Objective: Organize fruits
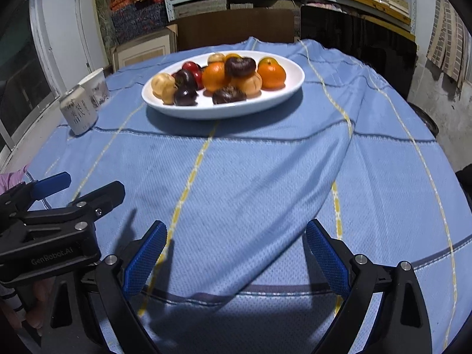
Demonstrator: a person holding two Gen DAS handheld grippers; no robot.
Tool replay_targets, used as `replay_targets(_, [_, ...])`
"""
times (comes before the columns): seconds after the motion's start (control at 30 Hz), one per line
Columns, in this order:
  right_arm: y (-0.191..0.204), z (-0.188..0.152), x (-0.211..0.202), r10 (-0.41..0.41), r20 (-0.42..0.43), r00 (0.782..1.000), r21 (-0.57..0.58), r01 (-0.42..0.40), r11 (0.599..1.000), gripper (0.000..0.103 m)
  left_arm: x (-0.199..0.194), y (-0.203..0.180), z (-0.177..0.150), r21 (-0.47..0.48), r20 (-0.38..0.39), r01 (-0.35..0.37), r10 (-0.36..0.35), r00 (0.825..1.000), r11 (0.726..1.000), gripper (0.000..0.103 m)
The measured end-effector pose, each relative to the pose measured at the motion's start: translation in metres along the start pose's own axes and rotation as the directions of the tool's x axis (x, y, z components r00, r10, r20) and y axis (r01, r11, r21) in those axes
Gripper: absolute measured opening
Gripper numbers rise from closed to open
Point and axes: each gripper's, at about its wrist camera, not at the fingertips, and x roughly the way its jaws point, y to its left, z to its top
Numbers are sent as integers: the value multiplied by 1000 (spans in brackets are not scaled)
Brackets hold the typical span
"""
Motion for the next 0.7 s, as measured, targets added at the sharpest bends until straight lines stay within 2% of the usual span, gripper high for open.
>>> replay_targets(0.13, [-9, -2, 6, -28, -38, 999, 37, 29, 999, 97, 2, 2, -1, -2, 15, -10, 10, 1000, 1000, 98])
replay_targets(0.33, [3, -4, 10, -90, -52, 995, -42, 88, 995, 100, 15, 1, -6, 8, -24, -6, 6, 1000, 1000, 98])
replay_targets(0.4, [2, -3, 10, -84, -55, 995, -36, 82, 996, 100, 19, 4, -6, -13, -39, 11, -11, 999, 1000, 98])
replay_targets(0.7, [1, -3, 10, -87, -53, 995, -38, 85, 996, 100, 23, 1, -5, -13, -37, -5, 5, 999, 1000, 99])
